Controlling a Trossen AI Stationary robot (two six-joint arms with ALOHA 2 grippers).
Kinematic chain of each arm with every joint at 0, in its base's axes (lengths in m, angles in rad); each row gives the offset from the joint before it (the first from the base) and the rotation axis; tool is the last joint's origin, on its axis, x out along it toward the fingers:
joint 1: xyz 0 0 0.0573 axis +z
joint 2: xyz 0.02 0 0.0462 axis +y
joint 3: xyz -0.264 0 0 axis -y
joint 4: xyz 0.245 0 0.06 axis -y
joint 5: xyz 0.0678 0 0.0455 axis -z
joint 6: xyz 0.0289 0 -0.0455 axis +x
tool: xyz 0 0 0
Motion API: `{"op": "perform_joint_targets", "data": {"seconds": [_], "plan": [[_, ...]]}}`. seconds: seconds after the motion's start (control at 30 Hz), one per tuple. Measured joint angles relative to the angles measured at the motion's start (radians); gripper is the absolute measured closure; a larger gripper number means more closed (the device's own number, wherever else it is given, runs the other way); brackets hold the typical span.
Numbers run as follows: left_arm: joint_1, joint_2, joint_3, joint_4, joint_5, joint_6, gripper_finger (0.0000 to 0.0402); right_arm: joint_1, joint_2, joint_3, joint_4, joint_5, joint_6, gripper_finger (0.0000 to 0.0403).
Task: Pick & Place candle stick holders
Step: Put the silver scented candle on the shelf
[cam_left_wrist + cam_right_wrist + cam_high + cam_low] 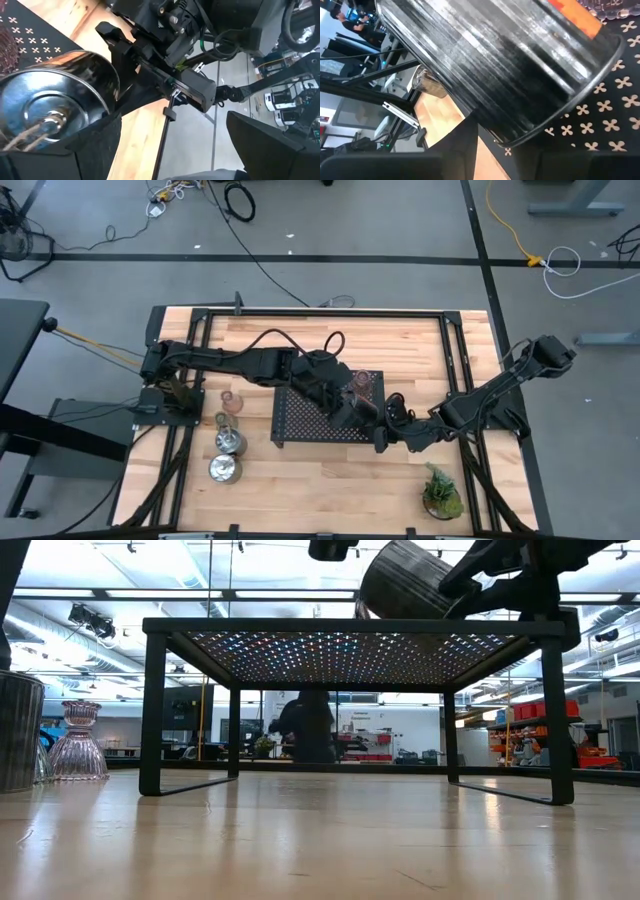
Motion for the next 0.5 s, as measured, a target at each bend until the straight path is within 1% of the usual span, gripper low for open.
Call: {"op": "perform_joint_targets", "data": {"seconds": [0.27,0.5], "plan": [[-0.009,0.0,0.0,0.089,-0.002,-0.02,0.004,-0.03,0.006,0.0,0.007,-0.025,-0.003,0.0298],[-0.009,0.0,0.0,0.085,-0.005,-0.025,0.004,-0.041,0.055,0.0,0.026,-0.087,-0.01,0.0298]]}}
